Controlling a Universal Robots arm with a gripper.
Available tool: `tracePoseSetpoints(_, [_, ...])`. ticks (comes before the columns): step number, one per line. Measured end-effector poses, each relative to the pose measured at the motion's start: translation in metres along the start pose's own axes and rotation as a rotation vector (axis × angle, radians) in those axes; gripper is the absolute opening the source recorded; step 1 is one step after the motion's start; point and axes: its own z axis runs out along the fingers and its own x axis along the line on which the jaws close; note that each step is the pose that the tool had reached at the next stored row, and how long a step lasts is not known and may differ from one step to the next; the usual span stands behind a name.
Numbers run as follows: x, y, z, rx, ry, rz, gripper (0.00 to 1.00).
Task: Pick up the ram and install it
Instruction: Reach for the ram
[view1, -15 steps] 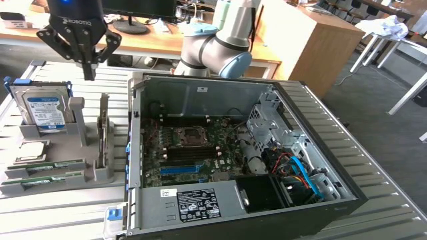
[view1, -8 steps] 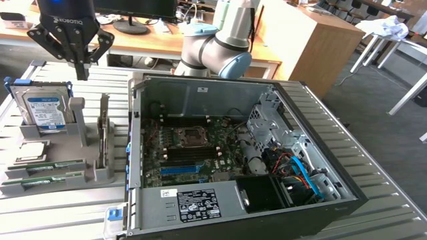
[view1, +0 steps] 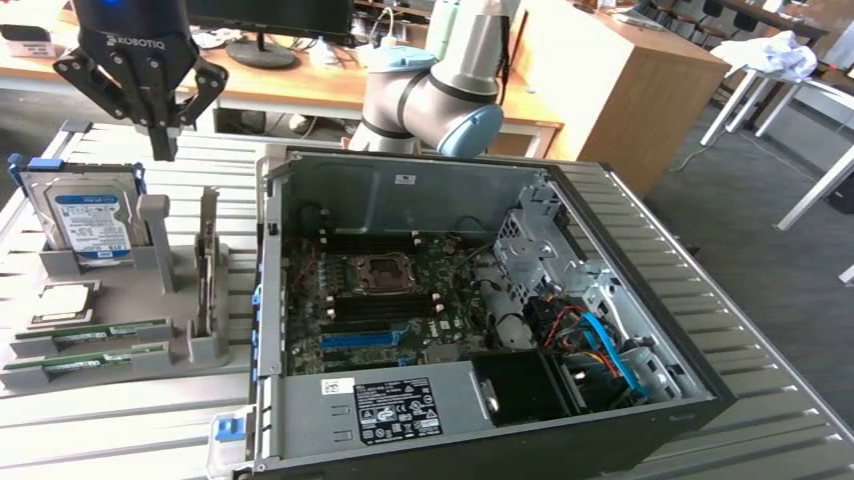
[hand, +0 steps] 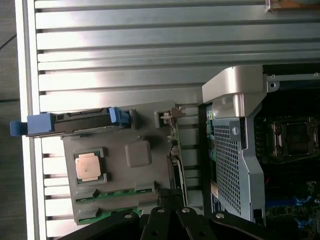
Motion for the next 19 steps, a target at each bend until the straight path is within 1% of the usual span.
tracePoseSetpoints(19, [-0.0006,-0.0061,-0.0002,0.0,0.0,0.0,0.1])
